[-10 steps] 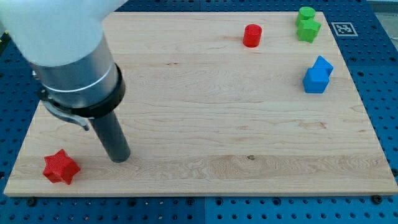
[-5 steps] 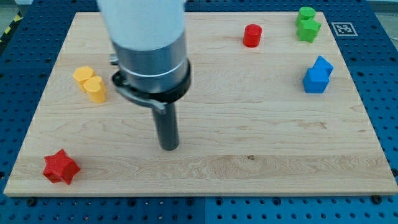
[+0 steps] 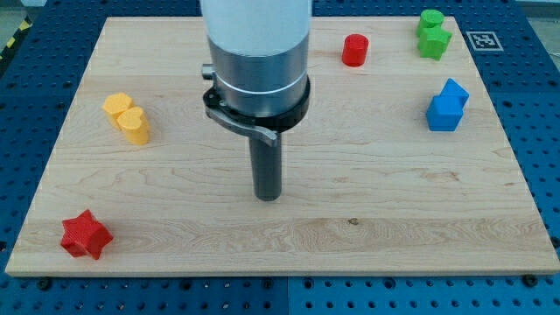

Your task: Move your arm to the right of the red circle

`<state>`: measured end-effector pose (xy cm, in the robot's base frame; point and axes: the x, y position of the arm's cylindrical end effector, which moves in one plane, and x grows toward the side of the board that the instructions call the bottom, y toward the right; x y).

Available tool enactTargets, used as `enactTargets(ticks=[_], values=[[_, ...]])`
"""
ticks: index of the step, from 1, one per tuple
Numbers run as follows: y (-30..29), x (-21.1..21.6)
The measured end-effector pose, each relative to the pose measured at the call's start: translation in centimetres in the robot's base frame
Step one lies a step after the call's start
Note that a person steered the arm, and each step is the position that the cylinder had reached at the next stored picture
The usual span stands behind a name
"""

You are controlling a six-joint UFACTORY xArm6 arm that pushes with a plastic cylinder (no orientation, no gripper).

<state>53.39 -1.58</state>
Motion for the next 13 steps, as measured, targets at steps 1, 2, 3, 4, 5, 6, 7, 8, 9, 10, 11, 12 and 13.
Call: enactTargets(ticks=[1,2,3,4,5,6,7,8,9,10,11,12,13], values=[[0.3,-0.1],[1.2,-1.3],[2.1,-3.4],[2.6,-5.1],[2.6,-5.6],[2.6,-5.8],[2.7,-6.6],[3.2,-7.7],[4.1,-8.6],[5.2,-9.7],[6.1,-11.2],[7.5,-12.0],[9.0,-12.4]])
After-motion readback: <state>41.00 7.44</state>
